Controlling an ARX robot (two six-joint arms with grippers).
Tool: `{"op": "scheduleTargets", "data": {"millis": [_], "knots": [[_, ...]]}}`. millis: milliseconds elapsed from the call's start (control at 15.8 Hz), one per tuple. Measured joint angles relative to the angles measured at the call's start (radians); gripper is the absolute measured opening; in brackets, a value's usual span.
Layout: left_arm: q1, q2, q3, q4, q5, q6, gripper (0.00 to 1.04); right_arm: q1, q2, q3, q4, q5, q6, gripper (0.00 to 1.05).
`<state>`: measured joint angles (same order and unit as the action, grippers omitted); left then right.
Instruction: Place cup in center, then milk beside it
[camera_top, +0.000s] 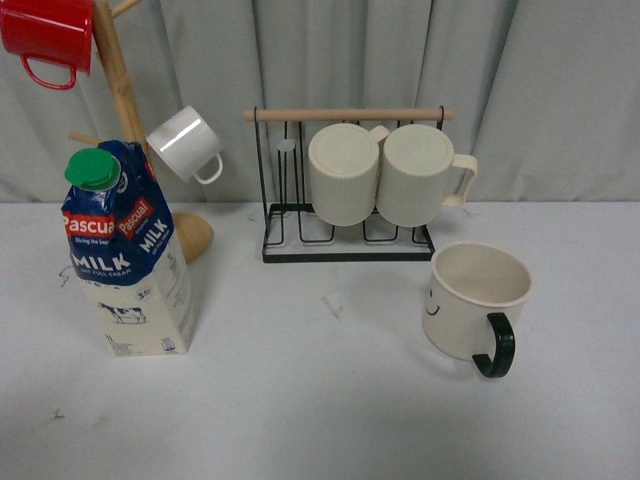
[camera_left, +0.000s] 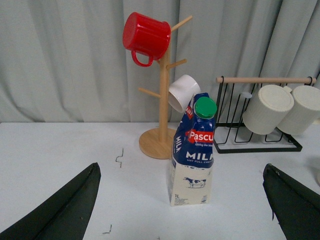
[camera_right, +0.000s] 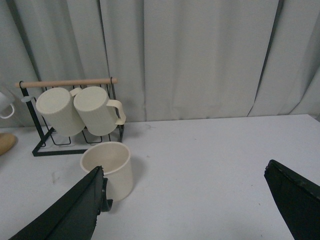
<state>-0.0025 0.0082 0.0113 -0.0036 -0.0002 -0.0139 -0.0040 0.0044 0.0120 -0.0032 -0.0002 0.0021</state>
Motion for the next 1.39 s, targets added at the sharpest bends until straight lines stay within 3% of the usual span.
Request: {"op": "scheduleTargets", "data": {"millis": [759, 822, 885, 949, 1138, 1391], "knots": [[0.0, 0.0, 0.0, 0.0, 0.0, 0.0, 0.98, 0.0, 0.0, 0.0, 0.0, 0.0, 0.0, 0.98], [0.0, 0.0, 0.0, 0.0, -0.001, 0.0, 0.98, -0.048, 0.046, 0.03, -0.087, -0.134, -0.012, 0.98], [0.0, 0.0, 0.0, 0.0, 0.003, 0.0, 0.98, -0.141, 0.242, 0.071, -0.016, -0.318, -0.025, 0.98], [0.0, 0.0, 0.0, 0.0, -0.002, 0.0, 0.98, -0.172, 0.455, 0.119, 0.156, -0.416, -0.026, 0.98], [0.0, 0.0, 0.0, 0.0, 0.0, 0.0, 0.98, -0.151, 0.628, 0.165, 0.316, -0.419, -0.026, 0.98], [0.0, 0.0, 0.0, 0.0, 0.0, 0.0, 0.98, -0.119, 0.937, 0.278, 0.533, -0.304, -0.01, 0.98]]}}
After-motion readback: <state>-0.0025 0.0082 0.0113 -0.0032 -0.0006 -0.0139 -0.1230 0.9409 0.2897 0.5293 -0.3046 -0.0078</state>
